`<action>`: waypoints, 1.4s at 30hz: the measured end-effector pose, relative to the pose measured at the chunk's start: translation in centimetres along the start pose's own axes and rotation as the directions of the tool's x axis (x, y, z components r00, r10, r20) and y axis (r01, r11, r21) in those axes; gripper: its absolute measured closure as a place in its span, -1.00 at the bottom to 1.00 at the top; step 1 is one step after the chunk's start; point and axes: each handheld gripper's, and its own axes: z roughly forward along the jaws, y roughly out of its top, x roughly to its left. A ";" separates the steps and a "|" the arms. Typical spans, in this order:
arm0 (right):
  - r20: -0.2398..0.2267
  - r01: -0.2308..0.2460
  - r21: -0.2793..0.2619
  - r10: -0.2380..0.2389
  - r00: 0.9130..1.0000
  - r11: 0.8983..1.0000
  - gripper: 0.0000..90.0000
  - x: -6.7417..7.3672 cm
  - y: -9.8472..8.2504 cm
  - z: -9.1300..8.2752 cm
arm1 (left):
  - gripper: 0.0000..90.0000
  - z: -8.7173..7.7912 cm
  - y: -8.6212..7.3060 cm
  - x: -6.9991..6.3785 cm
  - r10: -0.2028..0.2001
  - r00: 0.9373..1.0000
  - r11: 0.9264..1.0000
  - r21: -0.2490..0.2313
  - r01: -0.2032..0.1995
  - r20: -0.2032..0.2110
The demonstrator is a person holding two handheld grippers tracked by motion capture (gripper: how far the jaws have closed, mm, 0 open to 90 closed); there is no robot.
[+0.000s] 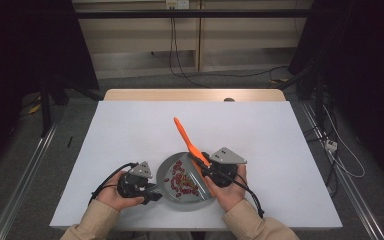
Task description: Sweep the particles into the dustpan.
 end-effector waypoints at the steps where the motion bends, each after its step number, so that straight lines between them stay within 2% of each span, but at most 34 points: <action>1: -0.025 -0.029 -0.005 0.029 0.999 1.000 0.59 0.0 0.1 -0.1 | 0.39 0.0 0.0 0.0 0.000 1.000 1.000 0.000 0.000 0.000; 2: -0.038 -0.043 -0.009 0.043 0.998 0.999 0.59 0.1 0.3 -0.1 | 0.39 0.0 0.0 0.0 0.008 1.000 1.000 0.006 -0.008 -0.002; 4: -0.048 -0.032 -0.013 0.032 0.998 0.999 0.59 0.4 0.4 -0.2 | 0.39 0.0 -0.1 0.0 0.001 1.000 1.000 0.005 -0.001 -0.003; 6: -0.063 -0.042 -0.020 0.041 0.997 0.999 0.59 0.4 0.6 -0.2 | 0.39 0.0 -0.1 0.0 -0.003 1.000 1.000 -0.005 0.003 0.002; 11: -0.042 -0.031 -0.036 0.030 0.999 0.999 0.59 -0.3 1.0 -0.8 | 0.38 0.0 -0.1 0.0 -0.004 1.000 1.000 -0.016 0.004 0.000; 14: -0.022 -0.030 -0.037 0.029 0.999 0.999 0.59 -1.0 1.2 -1.1 | 0.31 0.1 -0.1 -0.2 -0.002 1.000 1.000 -0.029 0.002 -0.017; 16: -0.018 -0.039 -0.038 0.038 0.999 0.999 0.59 -1.5 1.1 -1.3 | 0.26 0.2 0.1 -0.4 0.009 1.000 1.000 -0.020 -0.009 -0.020; 18: -0.009 -0.032 -0.032 0.031 0.999 0.999 0.59 -1.8 1.0 -1.5 | 0.37 0.3 0.2 -0.5 0.034 0.999 0.999 0.003 -0.034 -0.040; 22: 0.005 -0.031 -0.017 0.031 1.000 0.999 0.59 -2.3 0.7 -1.7 | 0.40 0.3 0.2 -0.7 0.039 0.998 0.999 0.013 -0.038 -0.055; 23: 0.009 -0.032 -0.015 0.033 0.999 0.999 0.59 -2.5 0.6 -1.7 | 0.41 0.2 0.3 -0.7 0.075 0.994 0.997 0.036 -0.072 -0.075; 24: 0.012 -0.034 -0.016 0.034 0.999 0.999 0.59 -2.7 0.5 -1.8 | 0.41 0.3 0.2 -0.9 0.049 0.996 0.999 -0.001 -0.049 -0.075; 25: 0.015 -0.039 -0.013 0.039 0.999 0.999 0.59 -2.9 0.4 -1.9 | 0.41 0.2 0.2 -1.1 0.045 0.994 0.999 -0.002 -0.045 -0.095; 26: 0.019 -0.039 -0.011 0.039 0.999 0.999 0.59 -3.1 0.4 -2.0 | 0.41 0.2 0.1 -1.0 0.039 0.997 0.999 -0.011 -0.040 -0.070; 27: 0.021 -0.043 -0.011 0.043 0.999 0.999 0.59 -3.2 0.3 -2.0 | 0.41 0.3 0.0 -1.0 0.035 0.996 0.999 -0.015 -0.037 -0.076; 30: 0.028 -0.041 -0.015 0.042 0.999 0.999 0.59 -3.6 0.3 -2.3 | 0.41 0.2 -0.1 -1.3 0.054 0.994 0.998 -0.028 -0.057 -0.096; 31: 0.030 -0.042 -0.017 0.043 0.999 0.999 0.59 -3.7 0.3 -2.4 | 0.41 0.2 -0.1 -1.5 0.039 0.992 0.998 -0.045 -0.045 -0.123; 32: 0.036 -0.042 -0.017 0.043 0.998 0.999 0.59 -3.9 0.3 -2.5 | 0.41 0.2 -0.2 -1.3 0.034 0.995 0.998 -0.058 -0.040 -0.097; 34: 0.038 -0.045 -0.016 0.046 0.998 0.999 0.59 -4.2 0.2 -2.7 | 0.41 0.1 -0.3 -1.4 0.023 0.993 0.997 -0.068 -0.031 -0.116; 35: 0.041 -0.044 -0.016 0.044 0.998 0.999 0.59 -4.3 0.2 -2.7 | 0.41 0.0 -0.3 -1.3 0.017 0.995 0.997 -0.076 -0.025 -0.094; 36: 0.044 -0.045 -0.014 0.046 0.998 0.999 0.59 -4.4 0.2 -2.7 | 0.41 -0.1 -0.4 -1.2 0.024 0.994 0.997 -0.073 -0.032 -0.106; 37: 0.044 -0.046 -0.014 0.047 0.998 0.999 0.59 -4.5 0.2 -2.8 | 0.41 -0.1 -0.4 -1.2 0.005 0.994 0.996 -0.087 -0.014 -0.108; 42: 0.052 -0.044 -0.015 0.044 0.998 0.999 0.59 -5.0 0.2 -3.0 | 0.41 -0.7 -0.4 -0.8 -0.025 0.992 0.993 -0.120 0.010 -0.123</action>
